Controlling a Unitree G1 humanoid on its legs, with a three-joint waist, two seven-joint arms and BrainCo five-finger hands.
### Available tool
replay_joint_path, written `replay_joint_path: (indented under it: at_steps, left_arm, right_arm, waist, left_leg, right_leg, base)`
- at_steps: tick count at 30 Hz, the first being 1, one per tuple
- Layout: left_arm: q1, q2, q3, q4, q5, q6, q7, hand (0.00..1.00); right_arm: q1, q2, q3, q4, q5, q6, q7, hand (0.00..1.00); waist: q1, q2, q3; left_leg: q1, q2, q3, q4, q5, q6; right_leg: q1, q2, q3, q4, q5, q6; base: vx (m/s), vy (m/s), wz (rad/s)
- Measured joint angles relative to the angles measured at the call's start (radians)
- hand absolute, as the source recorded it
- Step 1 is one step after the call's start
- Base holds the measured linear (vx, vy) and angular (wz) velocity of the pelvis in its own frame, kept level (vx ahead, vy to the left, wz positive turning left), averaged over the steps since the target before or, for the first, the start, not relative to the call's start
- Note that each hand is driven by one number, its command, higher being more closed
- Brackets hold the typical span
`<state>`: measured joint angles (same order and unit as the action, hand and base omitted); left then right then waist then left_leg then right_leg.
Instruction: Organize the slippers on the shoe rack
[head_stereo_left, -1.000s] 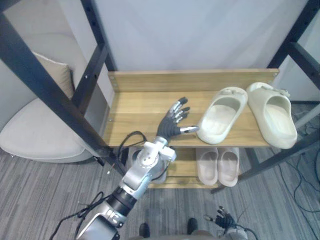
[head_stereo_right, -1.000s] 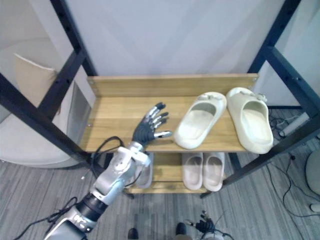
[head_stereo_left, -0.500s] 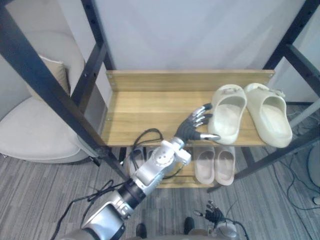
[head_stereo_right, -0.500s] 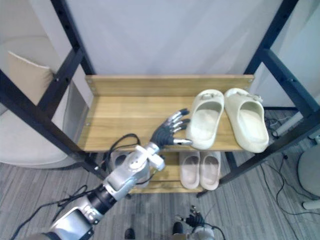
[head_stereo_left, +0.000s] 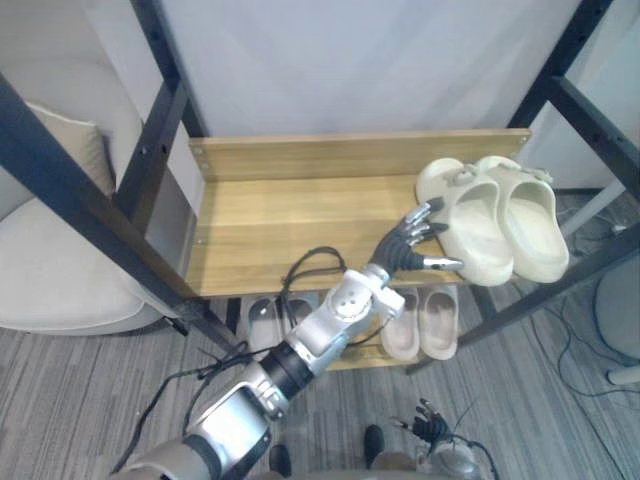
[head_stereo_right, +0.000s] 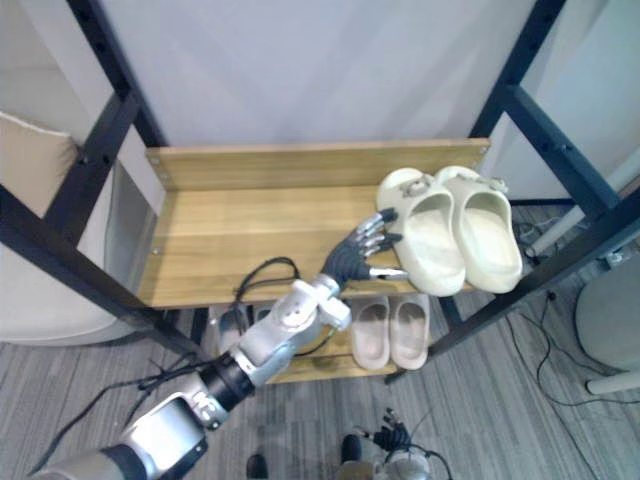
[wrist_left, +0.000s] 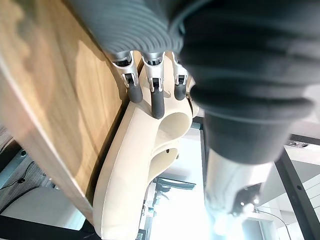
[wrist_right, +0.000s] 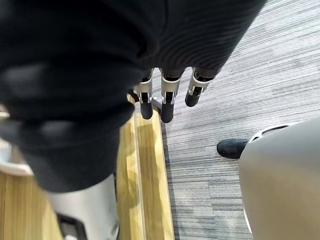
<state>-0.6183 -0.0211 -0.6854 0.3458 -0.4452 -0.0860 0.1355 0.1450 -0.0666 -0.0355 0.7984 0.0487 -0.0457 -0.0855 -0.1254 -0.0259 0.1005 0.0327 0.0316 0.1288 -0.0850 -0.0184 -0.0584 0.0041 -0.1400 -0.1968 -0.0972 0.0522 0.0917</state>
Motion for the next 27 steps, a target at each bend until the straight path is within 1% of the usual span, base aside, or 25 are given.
replay_joint_path:
  at_steps: [3, 8, 9, 12, 16, 18, 22, 24, 27]
  left_arm:
    - [0.0, -0.001, 0.01, -0.001, 0.001, -0.001, 0.016, 0.0]
    - [0.005, 0.009, 0.063, -0.021, 0.003, 0.02, 0.016, 0.0]
    - [0.009, 0.012, 0.074, -0.037, 0.003, 0.027, 0.017, 0.0]
    - [0.043, 0.035, 0.103, -0.103, 0.009, 0.028, 0.016, 0.0]
    - [0.099, 0.078, 0.138, -0.211, 0.009, 0.028, 0.015, 0.0]
    - [0.102, 0.081, 0.14, -0.274, 0.009, 0.028, 0.014, 0.0]
    - [0.132, 0.083, 0.137, -0.406, -0.026, 0.023, 0.005, 0.0]
    - [0.157, 0.085, 0.114, -0.459, -0.072, 0.023, -0.014, 0.0]
    - [0.188, 0.087, 0.038, -0.52, -0.134, 0.024, -0.056, 0.0]
  right_arm:
    - [0.001, 0.002, -0.001, -0.001, 0.0, 0.0, -0.001, 0.0]
    - [-0.002, 0.02, -0.001, -0.001, 0.0, 0.0, -0.001, 0.0]
    - [-0.003, 0.019, -0.002, -0.001, 0.0, 0.0, -0.001, 0.0]
    - [-0.008, 0.019, -0.001, 0.0, 0.0, 0.001, -0.001, 0.0]
    - [-0.01, 0.019, 0.0, 0.005, 0.0, 0.006, 0.0, 0.0]
    - [-0.007, 0.014, 0.0, 0.011, 0.0, 0.007, 0.0, 0.0]
    - [-0.023, 0.012, 0.003, 0.046, -0.001, 0.007, 0.003, 0.0]
    - [-0.023, 0.007, 0.008, 0.049, 0.0, 0.007, 0.003, 0.0]
    - [-0.027, 0.001, 0.012, 0.069, 0.0, 0.006, 0.003, 0.0]
  waist:
    - [-0.001, 0.0, 0.0]
    - [-0.003, 0.005, 0.002]
    - [-0.003, 0.007, 0.004]
    - [-0.004, 0.014, 0.007]
    - [0.002, 0.015, 0.007]
    - [0.015, 0.016, 0.007]
    - [0.027, 0.018, 0.005]
    - [0.035, 0.02, 0.004]
    - [0.05, 0.024, 0.0]
  left_leg:
    - [0.001, 0.0, 0.001, 0.0, -0.001, -0.001]
    - [0.002, 0.001, -0.006, 0.0, 0.0, 0.0]
    - [0.002, 0.0, -0.008, 0.0, 0.0, 0.0]
    - [0.001, 0.0, -0.03, 0.0, 0.001, 0.0]
    - [-0.001, -0.003, -0.056, 0.001, 0.003, 0.002]
    - [-0.018, -0.011, -0.071, 0.009, 0.004, 0.004]
    - [-0.033, -0.022, -0.089, 0.025, 0.005, 0.007]
    - [-0.037, -0.026, -0.092, 0.03, 0.003, 0.009]
    - [-0.044, -0.027, -0.101, 0.036, 0.0, 0.014]
  right_leg:
    - [0.0, 0.0, 0.001, 0.0, 0.0, 0.0]
    - [0.005, 0.0, -0.009, 0.0, 0.0, 0.0]
    - [0.006, 0.0, -0.011, 0.001, 0.0, 0.0]
    - [0.018, -0.001, -0.036, 0.004, -0.003, 0.003]
    - [0.03, -0.004, -0.068, 0.007, -0.005, 0.006]
    - [0.027, -0.016, -0.072, 0.008, -0.01, 0.013]
    - [0.031, -0.029, -0.084, 0.008, -0.012, 0.015]
    - [0.031, -0.033, -0.084, 0.008, -0.013, 0.017]
    - [0.031, -0.034, -0.087, 0.008, -0.015, 0.02]
  base:
    - [0.0, 0.0, 0.0]
    - [-0.02, -0.01, 0.03]
    - [-0.02, -0.015, 0.08]
    - [-0.01, -0.017, 0.18]
    - [0.0, -0.011, 0.2]
    - [0.0, 0.013, 0.28]
    - [0.0, 0.016, 0.17]
    - [-0.01, 0.012, 0.04]
    - [-0.03, -0.004, 0.07]
